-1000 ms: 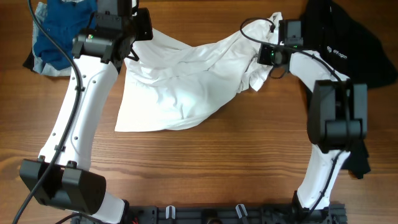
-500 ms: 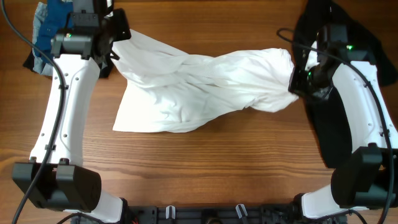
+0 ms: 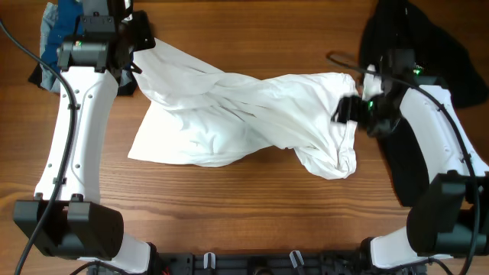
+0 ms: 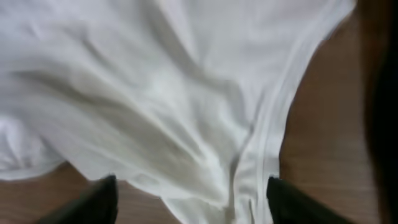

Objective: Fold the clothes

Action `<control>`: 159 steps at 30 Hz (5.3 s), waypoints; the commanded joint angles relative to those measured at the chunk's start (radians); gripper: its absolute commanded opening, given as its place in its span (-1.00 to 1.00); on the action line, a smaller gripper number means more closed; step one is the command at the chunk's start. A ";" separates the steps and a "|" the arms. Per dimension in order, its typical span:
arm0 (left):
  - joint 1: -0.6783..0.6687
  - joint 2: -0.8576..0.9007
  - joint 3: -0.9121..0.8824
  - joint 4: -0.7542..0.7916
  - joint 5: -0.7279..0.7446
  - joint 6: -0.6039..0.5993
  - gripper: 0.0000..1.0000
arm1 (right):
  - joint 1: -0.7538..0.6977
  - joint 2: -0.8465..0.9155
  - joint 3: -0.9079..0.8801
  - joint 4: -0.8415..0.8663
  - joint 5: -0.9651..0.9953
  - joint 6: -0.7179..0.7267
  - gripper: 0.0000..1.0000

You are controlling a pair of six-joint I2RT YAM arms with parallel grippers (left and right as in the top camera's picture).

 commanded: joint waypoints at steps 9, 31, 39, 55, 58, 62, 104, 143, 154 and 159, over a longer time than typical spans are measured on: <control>0.006 0.002 0.001 -0.007 -0.008 0.005 -0.92 | 0.004 0.239 0.038 0.614 0.124 0.023 0.43; 0.005 0.002 0.001 -0.018 -0.005 0.005 -0.92 | 0.008 0.444 0.065 0.776 0.134 0.013 -0.91; 0.005 0.002 0.001 -0.018 -0.005 0.005 -0.92 | 0.056 -0.011 0.105 0.403 -0.113 -0.038 -0.91; 0.005 0.002 0.001 -0.002 -0.005 0.006 -0.92 | 0.456 -0.111 0.026 0.019 -0.039 -0.033 0.32; 0.005 0.002 0.001 -0.003 -0.005 0.006 -0.92 | 0.391 -0.115 0.027 0.075 0.050 -0.003 0.41; 0.005 0.002 0.001 -0.003 -0.005 0.006 -0.92 | 0.313 -0.044 0.023 0.121 0.126 0.047 0.41; 0.032 -0.045 0.002 0.059 -0.009 0.007 -0.92 | -0.019 -0.130 0.060 0.650 0.105 0.090 -0.92; 0.034 -0.676 0.001 -0.051 0.209 0.126 -0.92 | -0.216 -0.518 0.300 0.071 -0.583 -0.145 -0.30; 0.034 -0.606 0.001 0.084 0.209 0.122 -0.92 | 0.145 -0.037 0.300 0.161 -0.608 -0.189 0.07; 0.034 -0.671 0.002 0.131 0.201 0.122 -0.92 | 0.362 0.155 0.300 0.198 -0.595 -0.187 0.08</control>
